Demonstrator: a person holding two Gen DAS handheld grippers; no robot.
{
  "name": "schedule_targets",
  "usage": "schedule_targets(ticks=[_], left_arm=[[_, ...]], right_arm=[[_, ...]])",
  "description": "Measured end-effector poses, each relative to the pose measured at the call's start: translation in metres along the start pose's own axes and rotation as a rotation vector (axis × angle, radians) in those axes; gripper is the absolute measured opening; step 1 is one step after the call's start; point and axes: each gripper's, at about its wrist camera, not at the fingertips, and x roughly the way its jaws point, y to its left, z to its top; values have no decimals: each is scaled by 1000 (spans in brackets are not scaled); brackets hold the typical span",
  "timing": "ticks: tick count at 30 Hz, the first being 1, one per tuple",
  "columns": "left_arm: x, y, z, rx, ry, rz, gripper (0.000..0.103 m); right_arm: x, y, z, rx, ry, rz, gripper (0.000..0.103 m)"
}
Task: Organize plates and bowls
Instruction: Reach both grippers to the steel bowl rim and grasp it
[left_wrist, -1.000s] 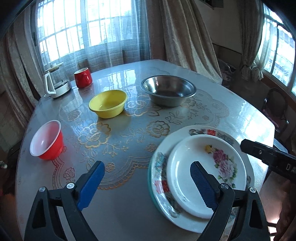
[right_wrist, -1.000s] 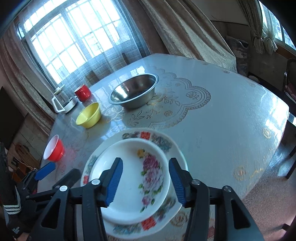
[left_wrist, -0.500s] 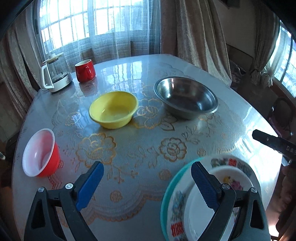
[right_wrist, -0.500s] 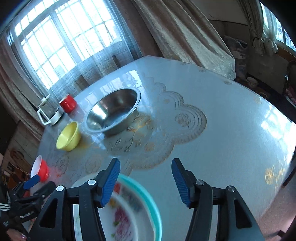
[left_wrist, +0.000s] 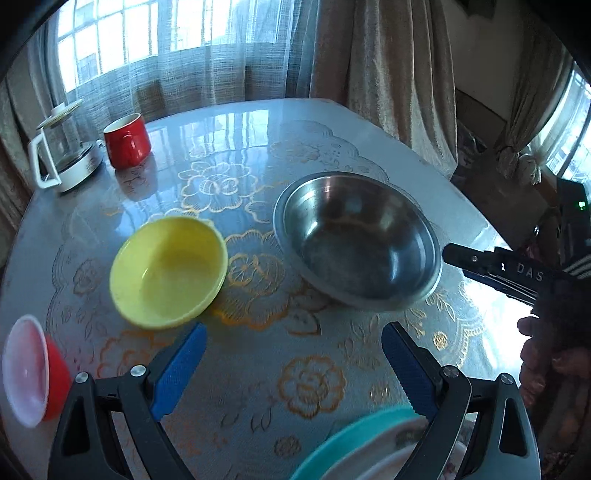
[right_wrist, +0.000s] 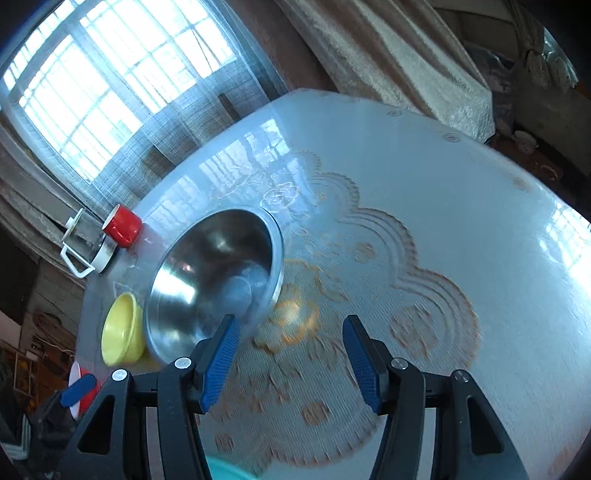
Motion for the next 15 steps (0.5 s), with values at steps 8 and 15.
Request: schedule_targets(ticks=[8,15], left_arm=[[32,-3,21,-8,23,5,94],[41,-9,20,5,14,-11,82]], right_arm=[[52,8,26,-51,66,-8,50],[60,-2,21,-50,76,33,31]])
